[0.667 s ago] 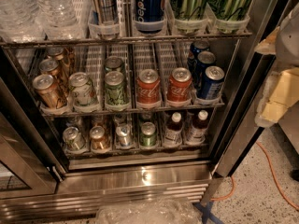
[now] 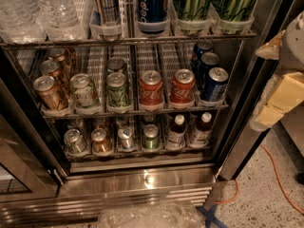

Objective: Pick pepsi can from middle shelf of fridge

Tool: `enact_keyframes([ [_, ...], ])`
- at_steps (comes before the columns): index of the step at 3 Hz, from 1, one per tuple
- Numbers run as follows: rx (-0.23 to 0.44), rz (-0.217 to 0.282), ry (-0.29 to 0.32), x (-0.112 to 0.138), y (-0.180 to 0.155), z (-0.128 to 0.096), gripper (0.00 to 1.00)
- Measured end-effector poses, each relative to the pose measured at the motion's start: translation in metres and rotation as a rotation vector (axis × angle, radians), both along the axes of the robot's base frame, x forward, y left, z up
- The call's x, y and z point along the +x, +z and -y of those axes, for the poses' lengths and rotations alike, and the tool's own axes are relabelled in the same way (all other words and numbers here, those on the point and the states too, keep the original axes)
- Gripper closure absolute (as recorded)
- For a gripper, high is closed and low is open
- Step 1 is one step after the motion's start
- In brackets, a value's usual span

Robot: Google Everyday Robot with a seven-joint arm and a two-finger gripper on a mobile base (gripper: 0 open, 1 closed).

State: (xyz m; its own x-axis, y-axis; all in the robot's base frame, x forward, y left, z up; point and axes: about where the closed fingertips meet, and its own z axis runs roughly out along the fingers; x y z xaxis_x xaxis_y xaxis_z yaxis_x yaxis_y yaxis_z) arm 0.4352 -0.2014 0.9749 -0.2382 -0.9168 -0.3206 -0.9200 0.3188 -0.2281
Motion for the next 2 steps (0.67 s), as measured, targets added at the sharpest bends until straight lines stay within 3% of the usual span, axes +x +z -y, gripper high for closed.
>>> enact_keyframes([
  [1, 0.187, 0.027, -0.027, -0.007, -0.003, -0.038, 0.0],
  [2, 0.358, 0.083, -0.015, -0.012, 0.001, -0.082, 0.0],
])
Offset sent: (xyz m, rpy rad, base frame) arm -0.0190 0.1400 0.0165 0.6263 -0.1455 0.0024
